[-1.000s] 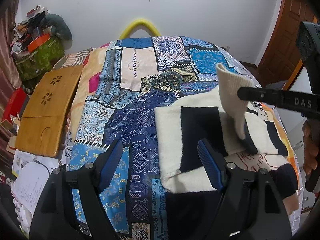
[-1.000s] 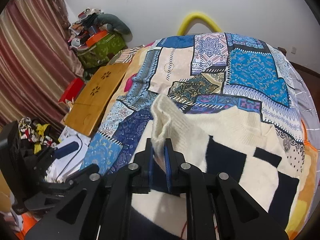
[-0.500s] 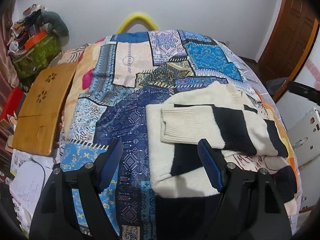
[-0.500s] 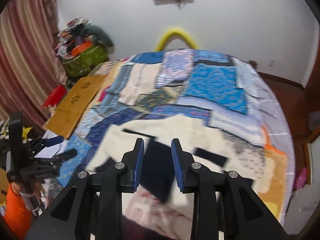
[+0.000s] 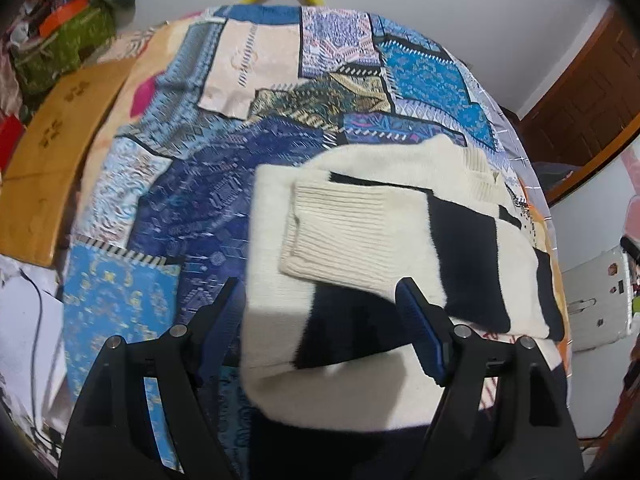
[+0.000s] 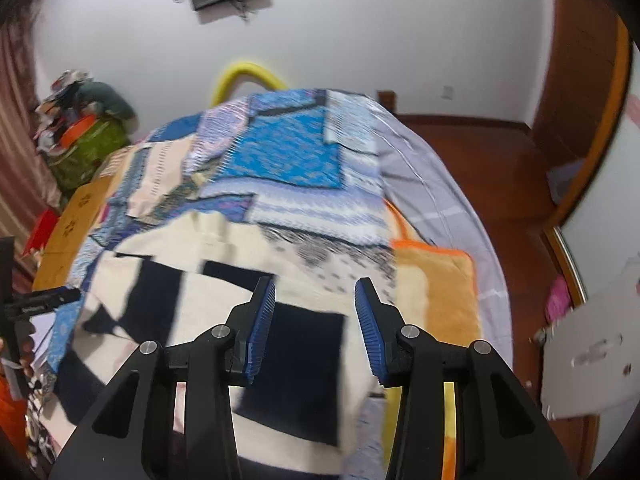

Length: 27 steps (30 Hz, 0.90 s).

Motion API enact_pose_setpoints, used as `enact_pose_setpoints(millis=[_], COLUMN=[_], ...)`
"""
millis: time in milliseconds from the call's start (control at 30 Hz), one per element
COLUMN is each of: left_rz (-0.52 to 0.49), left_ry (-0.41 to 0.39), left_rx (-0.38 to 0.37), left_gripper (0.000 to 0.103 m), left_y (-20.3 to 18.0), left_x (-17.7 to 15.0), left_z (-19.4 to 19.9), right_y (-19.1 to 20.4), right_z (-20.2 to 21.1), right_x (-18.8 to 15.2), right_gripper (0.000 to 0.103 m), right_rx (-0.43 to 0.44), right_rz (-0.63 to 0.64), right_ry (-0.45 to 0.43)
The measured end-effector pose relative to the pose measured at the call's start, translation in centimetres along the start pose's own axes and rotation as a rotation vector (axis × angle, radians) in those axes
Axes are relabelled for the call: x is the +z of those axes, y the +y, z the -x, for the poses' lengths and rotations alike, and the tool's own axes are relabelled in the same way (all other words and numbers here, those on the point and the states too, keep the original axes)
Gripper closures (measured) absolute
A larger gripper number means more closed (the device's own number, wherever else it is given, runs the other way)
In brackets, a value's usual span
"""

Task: Fold small clothes

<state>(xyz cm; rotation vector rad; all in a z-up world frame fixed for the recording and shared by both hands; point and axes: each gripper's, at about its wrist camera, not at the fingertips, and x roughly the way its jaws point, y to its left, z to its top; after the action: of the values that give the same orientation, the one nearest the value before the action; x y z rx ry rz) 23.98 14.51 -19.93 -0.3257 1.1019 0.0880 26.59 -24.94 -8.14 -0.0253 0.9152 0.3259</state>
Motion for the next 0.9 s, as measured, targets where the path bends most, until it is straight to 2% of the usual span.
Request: enact_pose_setpoints(millis=[133,300,433,600,767,800,867,900], left_rz=[0.015,0.042,0.060,0.121,0.139,0.137,0.124,0.116], left_ry=[0.042,0.094,0.127,0.166,0.159,0.155,0.141,0.136], left_rx=[-0.031,-0.045,-0.051,-0.096,-0.106,-0.106,-0.096,-0.086], left_gripper=[0.026,0.026,0.026,0.026,0.026,0.027,0.036,0.045], left_y=[-1.0,-1.7,-2.0,-1.7,-2.0,-2.1,-2.5,-2.6], left_x=[0.2,0.3,0.3,0.5,0.9,1.0,1.2,1.3], left_z=[-1.5,-3.4,-4.7,-6.1,-6.5,-6.5,-6.6,-6.7], right_y=[-2.6,-4.6,-5.4,-5.4,-5.6,-5.7,-5.9,-6.1], right_z=[-1.3,-2.9,-4.4,-6.2,-7.7,-7.9,-8.1,-8.2], right_x=[-1.5,-3.4,-4.6,-5.8,-6.9,-7.1,-7.4,-7.5], right_gripper=[0.065,0.065,0.065,0.065,0.064,0.064,0.064,0.064], right_rx=[-0.023,-0.006,0.017,0.047,0.061,0.064,0.071,0.075], right_rz=[-0.040,-0.093,-0.110,-0.120,-0.136,-0.140,-0.152,-0.160], right_ry=[0.045,0.095,0.136,0.178,0.213,0.219,0.224,0.226])
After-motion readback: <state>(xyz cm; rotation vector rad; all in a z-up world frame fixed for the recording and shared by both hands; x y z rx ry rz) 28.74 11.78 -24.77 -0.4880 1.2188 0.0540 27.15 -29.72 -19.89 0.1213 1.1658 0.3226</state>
